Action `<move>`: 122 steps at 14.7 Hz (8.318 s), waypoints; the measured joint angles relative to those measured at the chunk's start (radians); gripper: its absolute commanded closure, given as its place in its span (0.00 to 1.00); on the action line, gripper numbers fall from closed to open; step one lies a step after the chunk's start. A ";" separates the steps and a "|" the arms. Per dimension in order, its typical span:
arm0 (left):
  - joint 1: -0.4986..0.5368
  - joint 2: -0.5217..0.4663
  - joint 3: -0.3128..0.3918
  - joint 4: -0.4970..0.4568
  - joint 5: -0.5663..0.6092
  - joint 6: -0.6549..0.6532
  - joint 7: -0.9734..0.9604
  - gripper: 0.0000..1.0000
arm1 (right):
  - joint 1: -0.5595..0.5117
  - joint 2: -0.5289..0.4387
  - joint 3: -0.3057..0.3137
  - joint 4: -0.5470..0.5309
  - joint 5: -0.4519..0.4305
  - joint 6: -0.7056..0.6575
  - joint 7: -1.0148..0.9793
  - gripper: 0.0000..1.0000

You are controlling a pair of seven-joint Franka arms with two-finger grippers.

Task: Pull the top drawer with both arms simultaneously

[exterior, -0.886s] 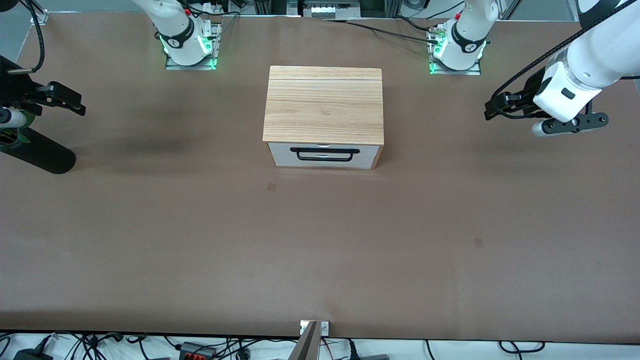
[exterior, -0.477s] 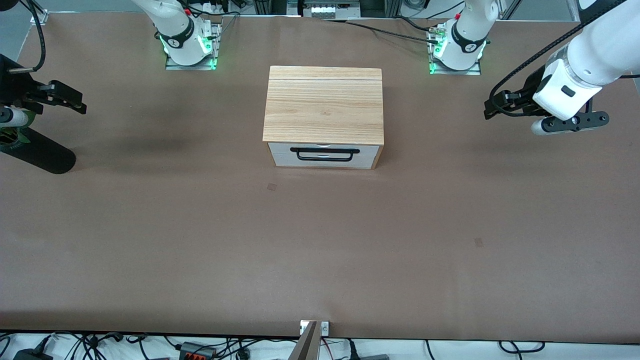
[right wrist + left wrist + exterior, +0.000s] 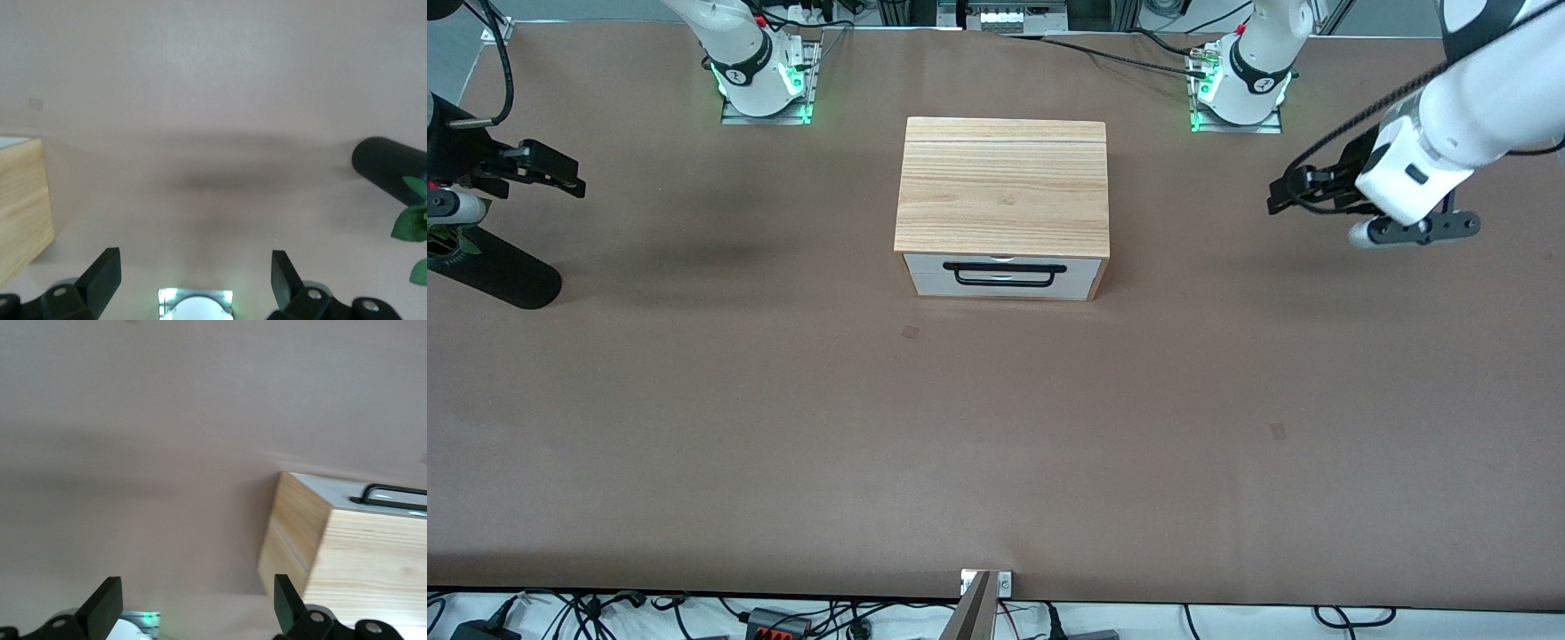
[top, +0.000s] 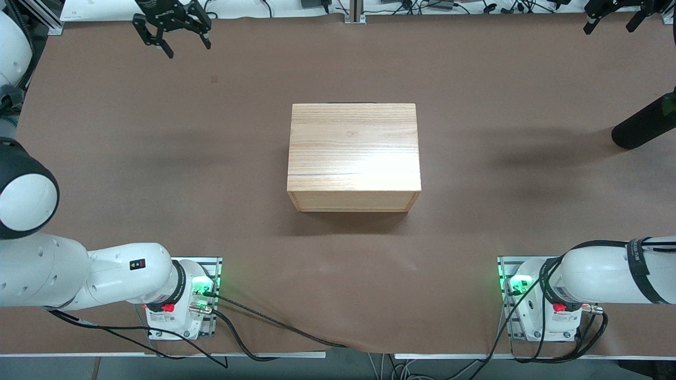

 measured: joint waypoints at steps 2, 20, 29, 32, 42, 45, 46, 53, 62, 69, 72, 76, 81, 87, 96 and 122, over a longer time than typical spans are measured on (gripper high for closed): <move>-0.001 0.061 0.000 0.021 -0.049 0.002 0.004 0.00 | 0.001 0.001 0.000 0.000 0.001 -0.010 0.000 0.00; -0.004 0.655 0.009 0.085 -0.866 0.106 0.769 0.00 | 0.132 0.433 0.007 -0.100 0.950 0.161 -0.168 0.00; -0.155 0.769 0.002 0.082 -0.998 0.227 0.933 0.02 | 0.258 0.539 0.008 -0.288 1.506 0.295 -0.596 0.00; -0.153 0.813 0.006 0.052 -1.067 0.226 1.035 0.11 | 0.295 0.562 0.008 -0.302 1.607 0.309 -0.697 0.00; -0.136 0.845 -0.046 -0.022 -1.144 0.214 1.113 0.40 | 0.420 0.577 0.008 -0.330 1.753 0.445 -0.816 0.13; -0.131 0.844 -0.057 -0.037 -1.144 0.212 1.121 0.50 | 0.436 0.585 0.009 -0.337 1.753 0.444 -0.842 0.23; -0.131 0.844 -0.059 -0.042 -1.144 0.212 1.132 0.54 | 0.439 0.589 0.007 -0.338 1.754 0.445 -0.855 0.25; -0.129 0.843 -0.065 -0.066 -1.174 0.211 1.174 0.77 | 0.440 0.597 0.006 -0.338 1.754 0.445 -0.881 0.71; -0.130 0.845 -0.065 -0.085 -1.204 0.225 1.194 0.85 | 0.442 0.607 0.004 -0.340 1.755 0.453 -0.985 0.95; -0.130 0.845 -0.065 -0.080 -1.206 0.227 1.196 0.87 | 0.442 0.607 0.004 -0.338 1.756 0.455 -0.986 0.95; -0.134 0.845 -0.064 -0.066 -1.206 0.242 1.197 0.88 | 0.442 0.608 0.002 -0.331 1.758 0.466 -0.987 0.96; -0.136 0.846 -0.063 -0.040 -1.207 0.261 1.205 0.88 | 0.441 0.616 -0.002 -0.303 1.761 0.481 -0.986 0.97; -0.143 0.873 -0.056 0.026 -1.207 0.278 1.221 0.89 | 0.438 0.659 -0.012 -0.228 1.762 0.488 -0.979 0.98; -0.145 0.901 -0.044 0.103 -1.207 0.304 1.239 0.89 | 0.429 0.738 -0.013 -0.094 1.758 0.500 -0.938 0.98; -0.149 0.928 -0.043 0.151 -1.208 0.313 1.245 0.54 | 0.425 0.770 -0.020 -0.040 1.747 0.504 -0.899 0.83; -0.103 0.735 0.033 0.469 -0.454 0.248 0.999 0.00 | 0.430 0.617 -0.245 0.029 0.851 0.554 -0.522 0.00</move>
